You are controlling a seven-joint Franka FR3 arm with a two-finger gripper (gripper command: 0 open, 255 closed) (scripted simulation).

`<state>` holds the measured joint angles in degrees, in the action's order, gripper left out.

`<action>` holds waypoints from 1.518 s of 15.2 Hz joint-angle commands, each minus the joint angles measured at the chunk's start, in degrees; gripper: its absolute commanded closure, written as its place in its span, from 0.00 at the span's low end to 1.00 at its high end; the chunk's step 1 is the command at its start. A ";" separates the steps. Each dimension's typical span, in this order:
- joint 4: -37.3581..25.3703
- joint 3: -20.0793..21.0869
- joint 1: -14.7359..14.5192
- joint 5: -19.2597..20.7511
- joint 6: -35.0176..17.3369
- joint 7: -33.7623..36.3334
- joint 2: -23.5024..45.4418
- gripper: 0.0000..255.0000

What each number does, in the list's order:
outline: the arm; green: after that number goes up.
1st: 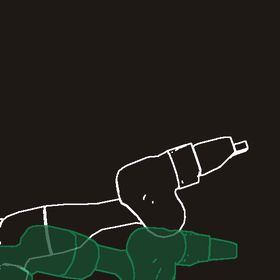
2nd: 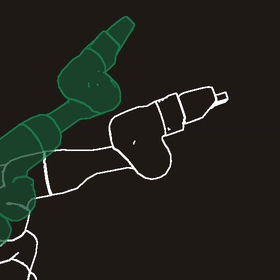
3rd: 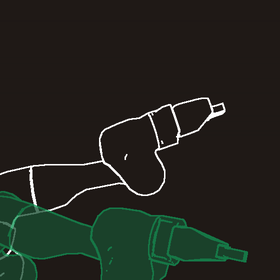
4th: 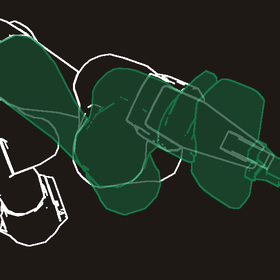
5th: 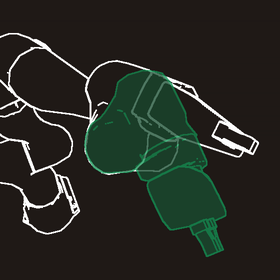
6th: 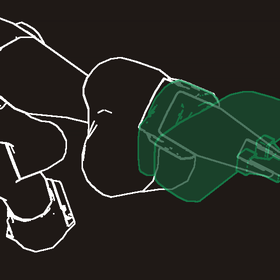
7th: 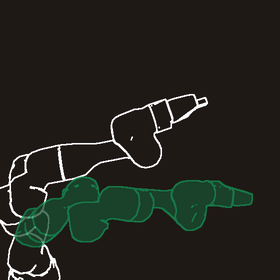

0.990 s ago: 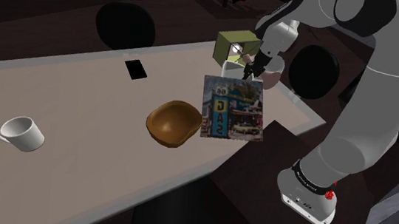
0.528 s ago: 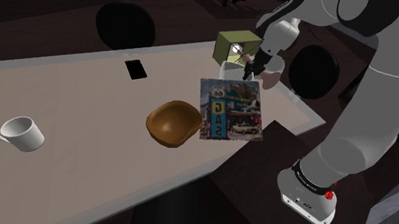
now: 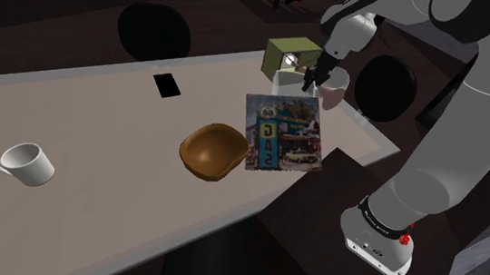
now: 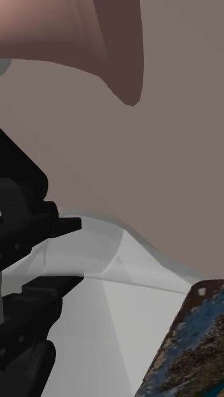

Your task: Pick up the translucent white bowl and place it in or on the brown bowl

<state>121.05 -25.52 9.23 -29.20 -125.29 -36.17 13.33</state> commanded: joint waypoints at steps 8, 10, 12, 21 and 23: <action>-1.80 -0.98 -0.62 4.01 5.06 4.00 -4.71 1.00; -2.38 -1.12 -0.70 4.76 6.24 4.79 -5.57 1.00; -3.01 -1.23 -0.77 5.47 7.43 5.56 -6.39 1.00; -6.51 -1.53 -0.93 8.11 13.05 8.70 -9.50 1.00; -4.92 -0.99 -1.73 8.82 12.52 10.26 -11.27 1.00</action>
<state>115.08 -26.86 8.01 -20.89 -112.51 -26.94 3.35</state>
